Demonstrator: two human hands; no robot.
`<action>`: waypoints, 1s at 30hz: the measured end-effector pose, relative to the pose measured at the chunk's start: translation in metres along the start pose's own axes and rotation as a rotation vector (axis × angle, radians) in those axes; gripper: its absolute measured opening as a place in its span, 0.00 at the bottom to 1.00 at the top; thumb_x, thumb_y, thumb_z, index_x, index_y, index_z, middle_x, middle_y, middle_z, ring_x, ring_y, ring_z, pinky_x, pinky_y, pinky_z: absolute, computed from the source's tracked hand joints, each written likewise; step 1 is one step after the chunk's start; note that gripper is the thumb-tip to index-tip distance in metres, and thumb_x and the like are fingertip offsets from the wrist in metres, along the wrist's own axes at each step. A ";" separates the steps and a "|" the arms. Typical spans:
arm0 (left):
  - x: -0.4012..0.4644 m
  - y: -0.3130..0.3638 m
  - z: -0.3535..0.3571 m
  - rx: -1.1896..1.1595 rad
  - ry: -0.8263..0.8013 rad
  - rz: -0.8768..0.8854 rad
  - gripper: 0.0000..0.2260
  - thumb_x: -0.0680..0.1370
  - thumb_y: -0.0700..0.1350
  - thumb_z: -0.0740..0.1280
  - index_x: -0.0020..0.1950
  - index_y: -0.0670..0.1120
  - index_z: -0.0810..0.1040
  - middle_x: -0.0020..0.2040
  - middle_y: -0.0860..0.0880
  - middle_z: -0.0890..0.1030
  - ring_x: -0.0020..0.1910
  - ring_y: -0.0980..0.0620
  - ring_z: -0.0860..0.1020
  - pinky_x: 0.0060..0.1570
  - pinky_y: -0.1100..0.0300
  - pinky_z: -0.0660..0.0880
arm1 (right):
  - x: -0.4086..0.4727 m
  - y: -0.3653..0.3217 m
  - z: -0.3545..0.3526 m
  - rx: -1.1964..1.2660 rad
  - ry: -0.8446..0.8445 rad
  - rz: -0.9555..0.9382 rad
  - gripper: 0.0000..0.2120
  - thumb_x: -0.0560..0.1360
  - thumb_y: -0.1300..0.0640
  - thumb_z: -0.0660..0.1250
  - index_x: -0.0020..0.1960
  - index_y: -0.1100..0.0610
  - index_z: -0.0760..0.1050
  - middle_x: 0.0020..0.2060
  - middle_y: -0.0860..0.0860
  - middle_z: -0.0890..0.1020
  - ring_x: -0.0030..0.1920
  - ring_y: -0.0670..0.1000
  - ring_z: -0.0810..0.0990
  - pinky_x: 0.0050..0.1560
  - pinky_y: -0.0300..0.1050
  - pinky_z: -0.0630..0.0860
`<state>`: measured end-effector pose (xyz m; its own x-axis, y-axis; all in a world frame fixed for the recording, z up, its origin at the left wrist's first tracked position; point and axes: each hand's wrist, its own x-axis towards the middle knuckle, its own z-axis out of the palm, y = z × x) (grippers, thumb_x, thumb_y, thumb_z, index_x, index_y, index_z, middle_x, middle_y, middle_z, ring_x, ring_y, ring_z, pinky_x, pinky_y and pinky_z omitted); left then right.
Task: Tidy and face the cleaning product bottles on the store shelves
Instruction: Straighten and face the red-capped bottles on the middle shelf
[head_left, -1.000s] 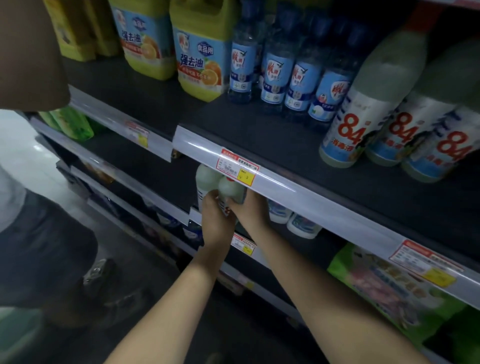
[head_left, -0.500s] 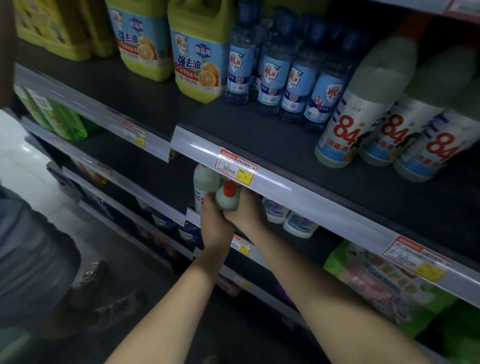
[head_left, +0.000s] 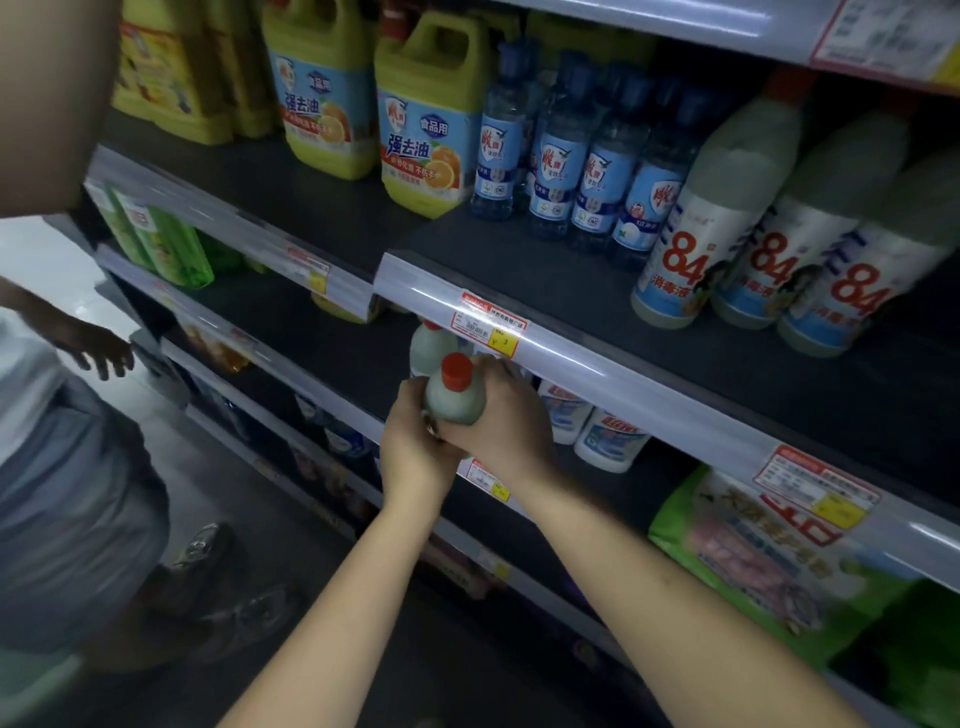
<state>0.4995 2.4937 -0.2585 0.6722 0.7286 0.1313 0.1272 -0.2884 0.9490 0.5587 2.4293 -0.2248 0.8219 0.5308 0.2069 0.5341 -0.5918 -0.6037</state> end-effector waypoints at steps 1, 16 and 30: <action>-0.003 0.004 -0.006 0.015 0.000 0.021 0.19 0.66 0.35 0.70 0.49 0.52 0.68 0.44 0.51 0.77 0.41 0.56 0.74 0.34 0.69 0.70 | -0.002 -0.006 -0.004 -0.011 -0.013 0.008 0.19 0.63 0.49 0.73 0.51 0.51 0.73 0.49 0.50 0.79 0.50 0.52 0.79 0.41 0.39 0.66; -0.034 0.125 -0.056 0.031 0.056 0.408 0.20 0.66 0.40 0.73 0.50 0.57 0.70 0.43 0.60 0.76 0.44 0.60 0.76 0.41 0.70 0.73 | -0.048 -0.078 -0.134 0.091 0.225 -0.200 0.26 0.61 0.44 0.75 0.54 0.49 0.72 0.48 0.45 0.77 0.49 0.48 0.75 0.47 0.50 0.76; -0.035 0.212 0.051 -0.139 -0.247 0.662 0.19 0.65 0.43 0.72 0.54 0.53 0.72 0.47 0.54 0.79 0.46 0.53 0.78 0.43 0.51 0.78 | -0.063 -0.013 -0.226 0.094 0.592 -0.066 0.31 0.65 0.53 0.76 0.65 0.51 0.68 0.56 0.44 0.75 0.57 0.43 0.73 0.56 0.37 0.73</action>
<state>0.5403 2.3753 -0.0770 0.7237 0.2611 0.6388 -0.4473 -0.5274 0.7223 0.5447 2.2664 -0.0558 0.7722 0.1205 0.6238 0.5906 -0.4983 -0.6348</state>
